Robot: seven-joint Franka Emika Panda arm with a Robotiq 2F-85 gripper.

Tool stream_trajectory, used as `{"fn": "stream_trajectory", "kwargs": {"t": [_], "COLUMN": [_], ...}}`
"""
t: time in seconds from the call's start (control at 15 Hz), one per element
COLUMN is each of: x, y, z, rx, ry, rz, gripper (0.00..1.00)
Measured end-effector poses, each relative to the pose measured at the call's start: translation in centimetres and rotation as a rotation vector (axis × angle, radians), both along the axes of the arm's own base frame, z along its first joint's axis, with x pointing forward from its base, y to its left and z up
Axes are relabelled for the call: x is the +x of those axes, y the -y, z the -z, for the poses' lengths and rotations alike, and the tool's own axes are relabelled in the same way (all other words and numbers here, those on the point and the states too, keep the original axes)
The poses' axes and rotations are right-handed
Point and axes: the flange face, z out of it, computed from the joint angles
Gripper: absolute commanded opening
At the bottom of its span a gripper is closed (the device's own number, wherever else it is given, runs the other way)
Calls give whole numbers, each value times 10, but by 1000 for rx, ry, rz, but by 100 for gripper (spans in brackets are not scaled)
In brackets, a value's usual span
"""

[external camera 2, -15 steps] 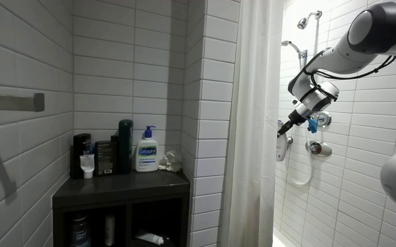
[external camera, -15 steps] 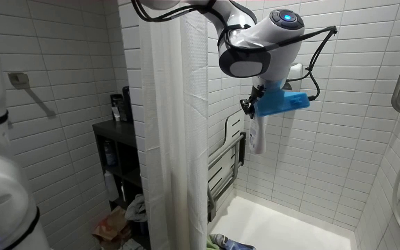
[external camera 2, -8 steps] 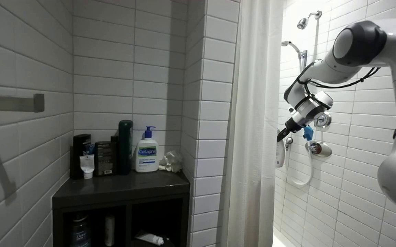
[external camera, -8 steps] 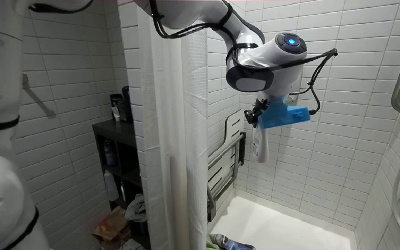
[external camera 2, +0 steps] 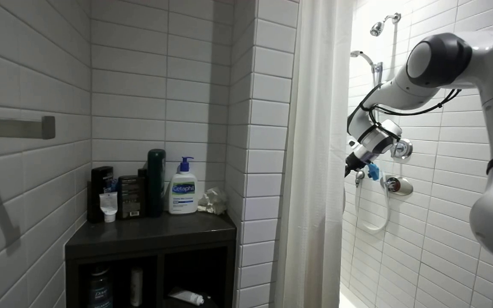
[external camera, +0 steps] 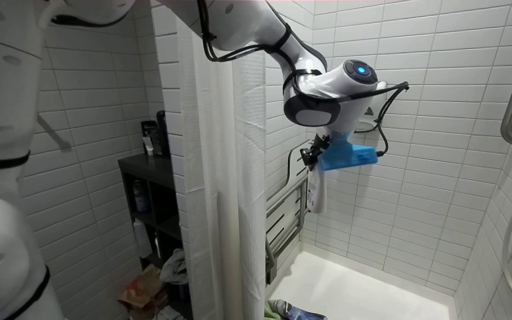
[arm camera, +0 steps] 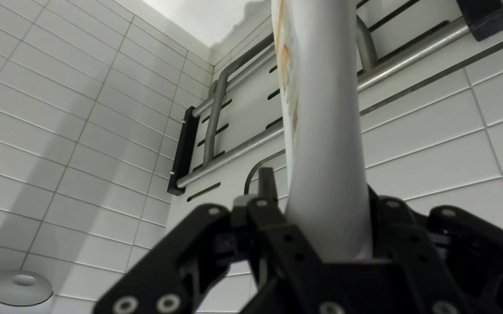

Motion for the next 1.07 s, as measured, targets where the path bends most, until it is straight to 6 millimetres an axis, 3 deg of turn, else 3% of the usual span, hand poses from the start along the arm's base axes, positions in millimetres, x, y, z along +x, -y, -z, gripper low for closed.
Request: {"fn": "stream_trajectory", "kwargs": {"t": [0.6, 1.07], "x": [7, -11], "y": [-35, -69], "z": [-7, -20], "rx": [142, 247], "ry": [-31, -62], "rz": [-104, -194], "gripper": [16, 16]}}
